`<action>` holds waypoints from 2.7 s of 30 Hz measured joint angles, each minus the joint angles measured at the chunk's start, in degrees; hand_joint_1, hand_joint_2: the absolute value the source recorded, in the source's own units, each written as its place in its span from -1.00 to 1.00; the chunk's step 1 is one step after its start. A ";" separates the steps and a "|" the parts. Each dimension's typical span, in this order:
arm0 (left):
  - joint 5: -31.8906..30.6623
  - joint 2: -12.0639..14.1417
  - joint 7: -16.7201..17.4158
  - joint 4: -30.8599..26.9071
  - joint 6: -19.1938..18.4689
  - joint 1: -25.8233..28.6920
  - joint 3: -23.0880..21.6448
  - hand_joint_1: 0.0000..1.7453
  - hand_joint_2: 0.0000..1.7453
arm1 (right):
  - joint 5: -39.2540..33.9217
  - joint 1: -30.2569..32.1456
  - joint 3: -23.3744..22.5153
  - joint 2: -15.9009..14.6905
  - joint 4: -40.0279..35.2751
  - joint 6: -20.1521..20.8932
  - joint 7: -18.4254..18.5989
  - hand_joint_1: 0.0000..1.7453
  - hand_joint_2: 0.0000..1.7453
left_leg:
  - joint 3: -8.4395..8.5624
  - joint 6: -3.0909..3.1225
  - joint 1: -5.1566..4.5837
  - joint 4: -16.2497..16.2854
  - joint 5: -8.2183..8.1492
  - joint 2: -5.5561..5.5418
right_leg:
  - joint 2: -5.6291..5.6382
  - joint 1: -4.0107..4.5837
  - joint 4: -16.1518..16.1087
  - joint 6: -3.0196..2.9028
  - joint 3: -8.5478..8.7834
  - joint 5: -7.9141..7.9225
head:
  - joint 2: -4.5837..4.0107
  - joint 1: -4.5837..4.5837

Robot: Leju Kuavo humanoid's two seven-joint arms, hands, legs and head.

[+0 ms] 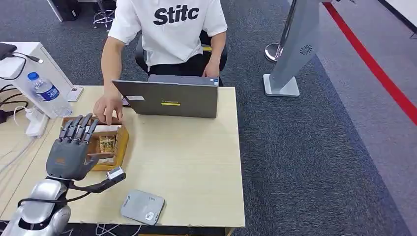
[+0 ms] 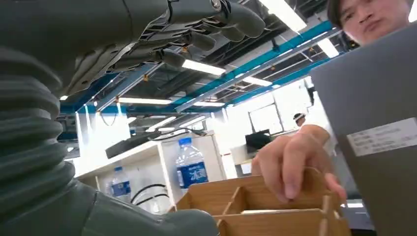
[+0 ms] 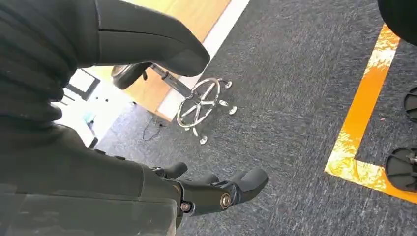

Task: Pass the card to the sensor for recognition and then transmit it.

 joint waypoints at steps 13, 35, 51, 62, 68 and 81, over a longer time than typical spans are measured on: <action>-2.58 -2.84 1.20 1.66 1.84 -1.34 -5.77 -1.00 1.00 | 0.00 -0.01 0.04 -0.42 1.11 -1.09 -0.09 -1.00 1.00 | 0.00 0.00 0.00 0.00 0.00 0.00 | 0.00 0.00 0.00 0.02 0.01 0.01 | 0.00 -0.02; -1.69 0.24 2.29 2.21 2.34 5.62 -6.88 -1.00 1.00 | 0.00 0.07 -0.11 -0.48 1.03 -0.09 -0.07 -1.00 1.00 | -0.03 0.00 0.00 -0.02 0.00 -0.01 | 0.00 0.01 0.00 0.02 0.01 0.00 | 0.00 -0.02; 0.59 2.49 2.91 3.25 1.84 6.19 -4.18 -1.00 1.00 | 0.00 0.12 -0.07 -0.70 0.59 0.11 -0.31 -1.00 1.00 | -0.03 0.00 0.02 -0.02 0.00 -0.01 | -0.01 0.01 0.00 0.03 -0.01 0.01 | 0.00 0.00; 1.59 2.51 2.19 8.39 1.88 4.11 -0.85 -1.00 1.00 | 0.00 0.11 -0.02 -1.18 1.46 -0.65 -0.33 -1.00 1.00 | -0.03 0.00 0.01 -0.02 0.00 0.00 | 0.00 0.01 0.01 0.02 0.00 0.01 | 0.00 -0.02; 1.68 2.51 2.12 9.01 1.92 3.93 -0.65 -1.00 1.00 | 0.00 0.09 -0.02 -1.31 1.95 -1.03 -0.31 -1.00 1.00 | -0.03 0.00 0.01 -0.02 0.00 0.00 | 0.00 0.01 0.00 0.03 -0.01 0.01 | 0.00 -0.02; 1.00 0.72 1.09 9.77 1.90 3.17 -0.68 -1.00 1.00 | 0.00 0.04 -0.02 -1.64 2.64 -1.27 -0.15 -1.00 1.00 | -0.03 0.00 0.00 -0.01 0.00 0.00 | 0.00 0.01 0.00 0.03 0.00 0.01 | 0.00 -0.02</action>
